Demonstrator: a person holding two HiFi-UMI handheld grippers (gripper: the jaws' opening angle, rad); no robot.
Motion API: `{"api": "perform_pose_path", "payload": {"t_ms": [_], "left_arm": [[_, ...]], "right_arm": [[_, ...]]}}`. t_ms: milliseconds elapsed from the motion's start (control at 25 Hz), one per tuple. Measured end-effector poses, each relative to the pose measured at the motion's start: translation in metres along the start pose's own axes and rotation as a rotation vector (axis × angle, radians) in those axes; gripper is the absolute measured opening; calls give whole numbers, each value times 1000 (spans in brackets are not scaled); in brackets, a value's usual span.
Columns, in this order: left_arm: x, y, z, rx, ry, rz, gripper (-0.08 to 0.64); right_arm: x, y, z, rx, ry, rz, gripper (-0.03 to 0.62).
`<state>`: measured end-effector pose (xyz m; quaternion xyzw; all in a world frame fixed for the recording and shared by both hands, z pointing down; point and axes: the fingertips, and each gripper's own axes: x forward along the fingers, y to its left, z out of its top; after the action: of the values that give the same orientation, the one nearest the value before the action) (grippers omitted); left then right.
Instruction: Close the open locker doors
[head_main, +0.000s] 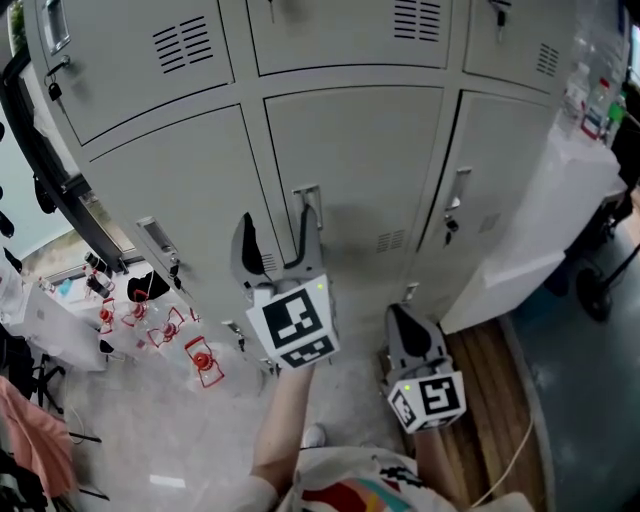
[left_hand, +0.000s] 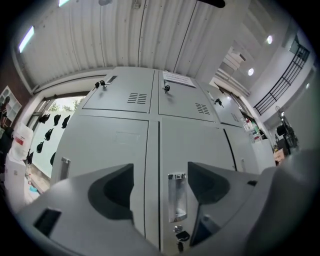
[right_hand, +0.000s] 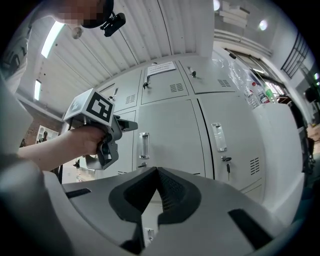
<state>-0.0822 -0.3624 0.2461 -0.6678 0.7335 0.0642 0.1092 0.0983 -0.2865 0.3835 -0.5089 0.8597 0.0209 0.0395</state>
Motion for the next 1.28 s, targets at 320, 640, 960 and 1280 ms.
{"api": "perform_pose_path", "payload": {"t_ms": [320,640,960,1280], "left_arm": [[-11,-6,-9,1,15,-43,59],[9,-15,-51,-23,126,-69,6],[25,-20,-77,-27,176,-70,6],[45,-14,-93,-29,212,-66,6]], "right_arm": [[-1,5,-6,8,16,7,5],[-4,0,-16,10,48,-23,5],[-3,-15,-22,20,64,-76,5],[3,-18,-24,16,80,-95,5]]}}
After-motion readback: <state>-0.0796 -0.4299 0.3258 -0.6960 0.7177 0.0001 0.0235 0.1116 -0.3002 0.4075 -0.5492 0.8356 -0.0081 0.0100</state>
